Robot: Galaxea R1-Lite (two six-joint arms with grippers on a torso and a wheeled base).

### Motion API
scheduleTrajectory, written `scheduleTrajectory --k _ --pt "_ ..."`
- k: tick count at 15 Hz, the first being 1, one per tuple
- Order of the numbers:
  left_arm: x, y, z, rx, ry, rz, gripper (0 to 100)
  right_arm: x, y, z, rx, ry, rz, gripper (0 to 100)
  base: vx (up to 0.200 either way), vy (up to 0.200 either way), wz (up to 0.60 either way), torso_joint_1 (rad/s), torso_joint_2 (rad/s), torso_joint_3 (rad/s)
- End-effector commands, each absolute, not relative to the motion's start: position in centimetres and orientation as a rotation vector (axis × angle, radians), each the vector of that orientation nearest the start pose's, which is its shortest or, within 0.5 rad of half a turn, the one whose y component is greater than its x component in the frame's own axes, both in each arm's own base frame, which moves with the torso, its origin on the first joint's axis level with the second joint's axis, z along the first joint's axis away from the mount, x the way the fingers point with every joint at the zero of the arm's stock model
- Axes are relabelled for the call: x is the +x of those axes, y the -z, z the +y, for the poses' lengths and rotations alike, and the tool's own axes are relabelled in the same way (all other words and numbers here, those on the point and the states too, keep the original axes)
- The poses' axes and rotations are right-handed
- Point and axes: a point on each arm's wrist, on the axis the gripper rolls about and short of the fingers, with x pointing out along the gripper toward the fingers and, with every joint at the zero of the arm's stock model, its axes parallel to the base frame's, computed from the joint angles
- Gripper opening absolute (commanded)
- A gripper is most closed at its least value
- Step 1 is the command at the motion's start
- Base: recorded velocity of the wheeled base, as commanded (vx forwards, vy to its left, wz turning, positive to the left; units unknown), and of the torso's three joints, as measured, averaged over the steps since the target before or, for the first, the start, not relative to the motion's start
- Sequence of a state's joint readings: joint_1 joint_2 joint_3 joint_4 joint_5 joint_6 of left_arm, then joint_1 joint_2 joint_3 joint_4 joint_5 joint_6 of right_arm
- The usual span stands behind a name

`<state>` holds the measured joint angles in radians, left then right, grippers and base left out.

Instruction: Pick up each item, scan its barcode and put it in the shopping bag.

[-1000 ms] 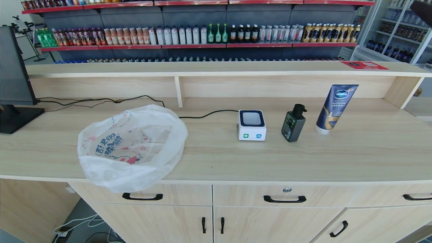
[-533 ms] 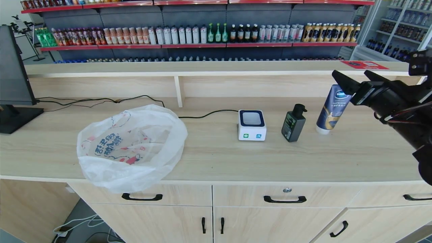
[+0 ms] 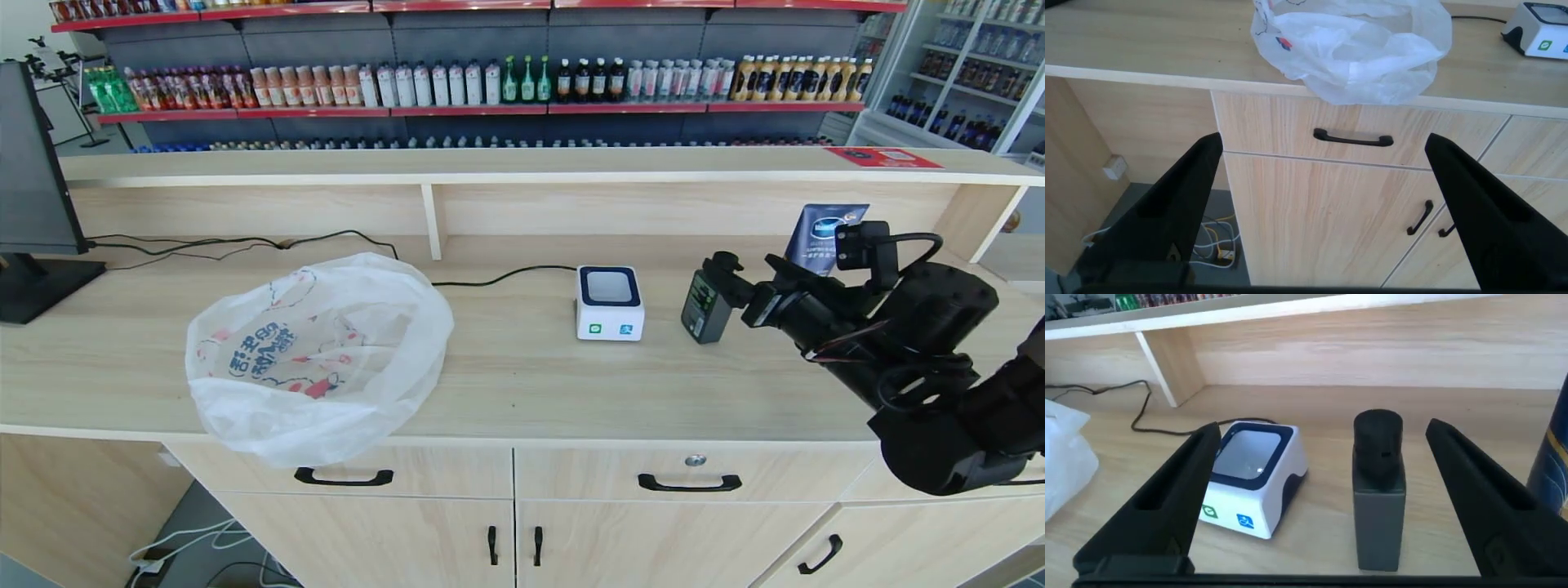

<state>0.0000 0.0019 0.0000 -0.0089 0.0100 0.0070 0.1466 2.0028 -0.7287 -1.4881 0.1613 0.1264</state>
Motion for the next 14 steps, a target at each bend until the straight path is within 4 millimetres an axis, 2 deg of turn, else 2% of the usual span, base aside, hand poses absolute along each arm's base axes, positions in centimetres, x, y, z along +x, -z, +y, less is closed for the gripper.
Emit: scheduleTrajectory --k 1,14 --pt "-2.3 -7.6 0.0 0.006 -0.011 -0.008 100 35.5 -12.9 5.2 0.136 -0.309 -0.154 100 0.0 0.0 0.0 0.0 0.0 0.0" --pt "-2.3 -7.6 0.0 0.006 -0.011 -0.008 100 39.0 -8.3 5.4 0.13 -0.296 -0.127 100 0.0 0.0 0.0 0.0 0.0 0.0"
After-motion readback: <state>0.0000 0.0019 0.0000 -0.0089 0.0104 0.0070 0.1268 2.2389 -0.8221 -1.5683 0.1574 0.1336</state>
